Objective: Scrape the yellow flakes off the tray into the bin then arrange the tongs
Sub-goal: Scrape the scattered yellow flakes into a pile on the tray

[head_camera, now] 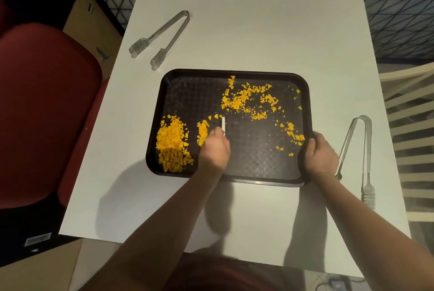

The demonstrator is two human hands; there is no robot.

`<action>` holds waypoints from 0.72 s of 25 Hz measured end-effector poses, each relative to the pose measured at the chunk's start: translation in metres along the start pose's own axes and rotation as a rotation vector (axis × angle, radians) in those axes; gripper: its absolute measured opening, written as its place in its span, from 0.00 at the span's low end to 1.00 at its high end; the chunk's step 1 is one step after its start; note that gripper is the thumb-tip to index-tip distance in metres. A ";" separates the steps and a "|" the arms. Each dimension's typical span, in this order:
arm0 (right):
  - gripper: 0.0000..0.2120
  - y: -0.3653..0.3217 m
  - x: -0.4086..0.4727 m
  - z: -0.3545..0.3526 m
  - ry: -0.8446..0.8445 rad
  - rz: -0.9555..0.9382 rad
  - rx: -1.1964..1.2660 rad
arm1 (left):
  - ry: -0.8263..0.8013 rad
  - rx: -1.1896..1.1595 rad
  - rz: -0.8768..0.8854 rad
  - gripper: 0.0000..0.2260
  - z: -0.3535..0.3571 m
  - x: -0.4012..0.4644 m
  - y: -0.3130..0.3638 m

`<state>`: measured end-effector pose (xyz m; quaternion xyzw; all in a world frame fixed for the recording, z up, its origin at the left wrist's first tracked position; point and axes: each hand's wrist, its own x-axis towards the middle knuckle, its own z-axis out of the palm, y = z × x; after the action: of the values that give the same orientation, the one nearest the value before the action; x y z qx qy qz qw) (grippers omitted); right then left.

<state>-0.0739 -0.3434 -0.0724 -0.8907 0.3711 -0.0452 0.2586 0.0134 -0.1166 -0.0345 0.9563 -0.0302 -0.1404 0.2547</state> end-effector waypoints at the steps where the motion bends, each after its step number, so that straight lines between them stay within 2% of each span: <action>1: 0.25 0.000 0.000 0.000 0.001 -0.003 -0.002 | -0.023 -0.006 0.009 0.09 0.004 0.005 0.010; 3: 0.25 -0.001 0.000 0.000 -0.002 -0.008 -0.012 | -0.044 -0.038 -0.002 0.09 0.009 0.010 0.025; 7: 0.25 0.000 0.000 0.001 0.000 -0.010 -0.018 | -0.007 -0.099 -0.202 0.12 0.006 0.019 0.007; 10: 0.25 0.000 0.000 0.001 0.005 -0.014 -0.018 | 0.024 -0.247 -0.353 0.10 -0.005 0.016 -0.016; 11: 0.25 0.000 0.000 0.001 0.007 -0.013 -0.017 | 0.002 -0.220 -0.387 0.09 -0.012 0.012 -0.015; 12: 0.25 0.000 0.000 0.001 0.007 -0.012 -0.017 | 0.043 -0.184 -0.372 0.09 -0.012 0.010 -0.015; 13: 0.25 -0.001 -0.001 0.001 0.007 -0.012 -0.015 | 0.075 -0.251 -0.369 0.09 -0.012 0.011 -0.010; 16: 0.25 -0.001 -0.001 0.001 0.006 -0.016 -0.009 | 0.113 -0.087 -0.114 0.09 -0.004 0.021 0.013; 18: 0.25 0.000 0.000 0.001 0.006 -0.019 -0.012 | 0.082 -0.098 -0.087 0.09 -0.003 0.027 0.025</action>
<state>-0.0740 -0.3426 -0.0734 -0.8956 0.3638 -0.0480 0.2515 0.0408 -0.1405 -0.0270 0.9480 0.0288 -0.1135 0.2960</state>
